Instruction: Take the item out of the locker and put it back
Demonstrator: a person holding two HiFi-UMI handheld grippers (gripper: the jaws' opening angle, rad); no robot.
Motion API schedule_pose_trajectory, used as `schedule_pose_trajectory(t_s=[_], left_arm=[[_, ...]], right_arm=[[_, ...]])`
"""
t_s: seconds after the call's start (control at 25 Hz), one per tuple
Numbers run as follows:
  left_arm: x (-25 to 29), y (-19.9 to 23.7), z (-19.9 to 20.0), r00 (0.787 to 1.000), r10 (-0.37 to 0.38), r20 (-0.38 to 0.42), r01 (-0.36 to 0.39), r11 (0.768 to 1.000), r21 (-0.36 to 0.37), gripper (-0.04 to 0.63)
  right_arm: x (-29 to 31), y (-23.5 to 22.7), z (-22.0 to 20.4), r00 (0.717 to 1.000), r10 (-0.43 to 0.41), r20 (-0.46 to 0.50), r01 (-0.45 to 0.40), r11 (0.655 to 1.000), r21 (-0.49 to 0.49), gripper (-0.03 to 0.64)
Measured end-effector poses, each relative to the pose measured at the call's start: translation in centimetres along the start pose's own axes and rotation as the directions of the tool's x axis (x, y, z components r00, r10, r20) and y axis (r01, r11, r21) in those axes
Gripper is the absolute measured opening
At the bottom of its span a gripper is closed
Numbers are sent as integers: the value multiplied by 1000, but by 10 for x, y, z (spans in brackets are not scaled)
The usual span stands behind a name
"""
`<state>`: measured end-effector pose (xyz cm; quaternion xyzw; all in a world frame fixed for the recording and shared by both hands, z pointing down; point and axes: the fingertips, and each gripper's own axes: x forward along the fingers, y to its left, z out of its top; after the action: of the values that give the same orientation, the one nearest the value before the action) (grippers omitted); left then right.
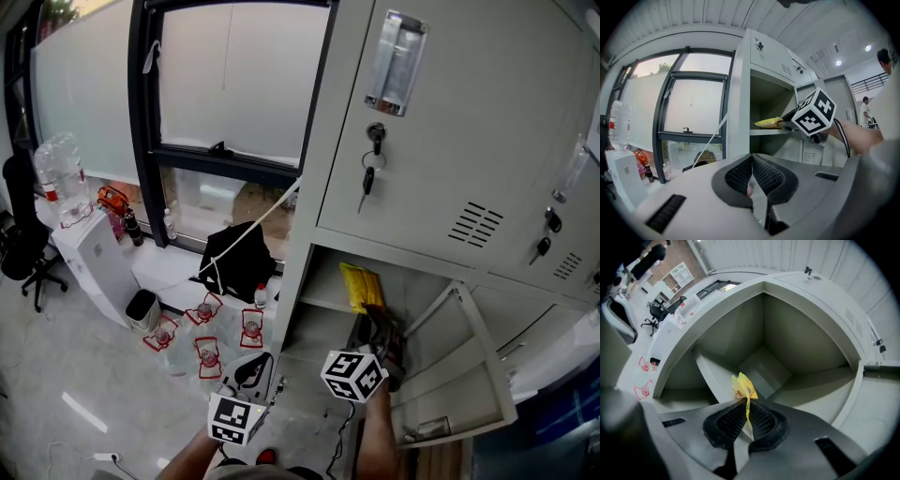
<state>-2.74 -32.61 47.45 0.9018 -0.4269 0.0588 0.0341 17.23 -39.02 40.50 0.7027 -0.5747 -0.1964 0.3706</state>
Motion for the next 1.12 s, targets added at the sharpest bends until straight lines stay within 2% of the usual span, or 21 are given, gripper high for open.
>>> schedule_pose_trajectory(t_s=[0.2,0.4,0.6,0.92,1.12], left_arm=[[-1,-1,6,1000,-2,15,2,1000,11,25],[-4,-5,14,1000,-7,29,6,1000,23,25],[-8,-12,19,999,-12,39,11,999,33,25],[-17,-24,26,999,-15,46,13,999,50,25],[-27,-42,33,998,-25,55,22,998,66,25]], right_arm=[[-17,-27,16,994,-21,110,-6,969,246,17],[-41,-43,28,979,-49,198,-25,935,355,17],[-67,-53,26,971,-45,235,-74,876,476,17],[-115,-46,-1,968,-39,247,-116,805,582,17],[-143,-37,-18,970,-20,242,-134,786,603,17]])
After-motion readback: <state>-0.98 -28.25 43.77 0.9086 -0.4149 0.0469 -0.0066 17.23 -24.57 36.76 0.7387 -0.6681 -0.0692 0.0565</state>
